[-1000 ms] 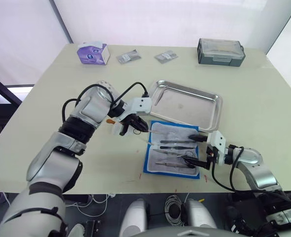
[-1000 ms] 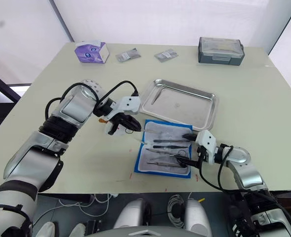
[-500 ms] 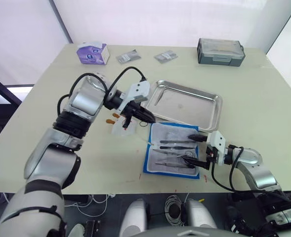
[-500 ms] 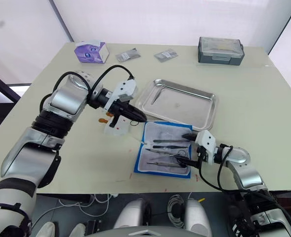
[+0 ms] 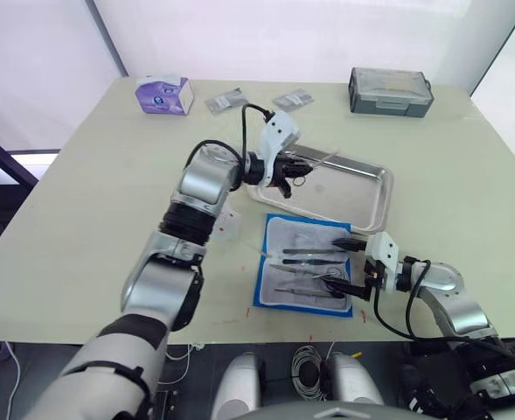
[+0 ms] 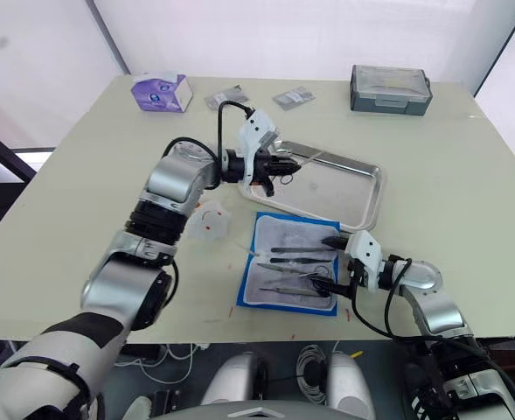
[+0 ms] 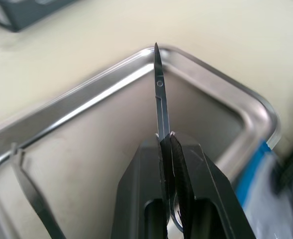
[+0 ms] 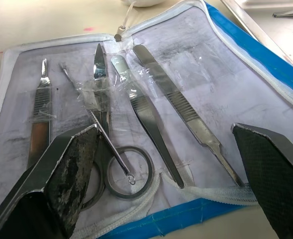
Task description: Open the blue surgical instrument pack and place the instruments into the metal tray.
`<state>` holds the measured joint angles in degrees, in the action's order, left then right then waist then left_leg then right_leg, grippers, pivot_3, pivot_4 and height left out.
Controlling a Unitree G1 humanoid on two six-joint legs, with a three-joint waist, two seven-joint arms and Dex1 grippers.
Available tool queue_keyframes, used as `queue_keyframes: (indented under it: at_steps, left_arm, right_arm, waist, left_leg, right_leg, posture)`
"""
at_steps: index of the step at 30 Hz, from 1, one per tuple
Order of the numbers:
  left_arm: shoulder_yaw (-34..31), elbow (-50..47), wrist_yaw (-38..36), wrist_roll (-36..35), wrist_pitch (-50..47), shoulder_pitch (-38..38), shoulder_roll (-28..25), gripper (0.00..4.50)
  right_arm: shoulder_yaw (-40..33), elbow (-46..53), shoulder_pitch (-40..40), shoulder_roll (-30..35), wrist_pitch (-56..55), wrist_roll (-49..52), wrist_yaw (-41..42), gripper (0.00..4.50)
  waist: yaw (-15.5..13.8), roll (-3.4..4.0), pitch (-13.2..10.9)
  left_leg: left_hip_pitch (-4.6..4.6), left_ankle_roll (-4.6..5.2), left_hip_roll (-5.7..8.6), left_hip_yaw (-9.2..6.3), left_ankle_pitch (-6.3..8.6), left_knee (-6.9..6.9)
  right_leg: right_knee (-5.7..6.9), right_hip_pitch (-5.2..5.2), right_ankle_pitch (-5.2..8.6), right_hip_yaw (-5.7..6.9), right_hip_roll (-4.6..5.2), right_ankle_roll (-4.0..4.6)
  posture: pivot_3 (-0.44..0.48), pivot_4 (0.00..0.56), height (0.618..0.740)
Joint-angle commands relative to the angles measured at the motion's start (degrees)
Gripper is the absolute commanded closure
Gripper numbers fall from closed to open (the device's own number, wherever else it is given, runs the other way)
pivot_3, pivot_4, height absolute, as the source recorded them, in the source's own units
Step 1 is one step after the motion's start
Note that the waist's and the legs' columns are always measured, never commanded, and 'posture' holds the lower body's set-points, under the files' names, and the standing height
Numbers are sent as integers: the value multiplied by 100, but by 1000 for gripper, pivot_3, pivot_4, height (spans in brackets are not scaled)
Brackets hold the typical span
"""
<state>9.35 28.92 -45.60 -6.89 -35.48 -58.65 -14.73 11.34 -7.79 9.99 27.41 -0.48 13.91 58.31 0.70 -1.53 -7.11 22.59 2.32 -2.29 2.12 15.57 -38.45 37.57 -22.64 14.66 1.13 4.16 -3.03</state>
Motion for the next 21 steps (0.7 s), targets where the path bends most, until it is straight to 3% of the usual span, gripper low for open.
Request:
queue_keyframes:
  at_steps: [1, 6, 21]
  left_arm:
    - [-286, 224, 682, 30, 4, -255, 233, 4446]
    - [-550, 1246, 1689, 137, 210, -561, 607, 4446]
    - [-826, 2911, 2420, 265, 420, -921, 877, 4446]
  right_arm:
    - [393, -611, -277, 46, 251, -542, -95, 0]
    - [366, -567, -321, 77, 253, -531, -96, 0]
    - [307, -432, -414, 136, 317, -501, -163, 0]
  waist:
    - [5, 0, 0]
    - [5, 0, 0]
    - [-6, -1, 0]
  left_leg:
    - [0, 0, 0, 0, 0, 0]
    - [-1, 0, 0, 2, 0, 1]
    - [-1, -10, 1, 6, -6, 2]
  right_leg:
    - [-1, 0, 0, 0, -1, 0]
    - [0, -1, 0, -2, -1, 0]
    - [-1, 0, 0, 0, -1, 0]
  posture:
    - [0, 150, 727]
    - [0, 150, 727]
    - [0, 150, 727]
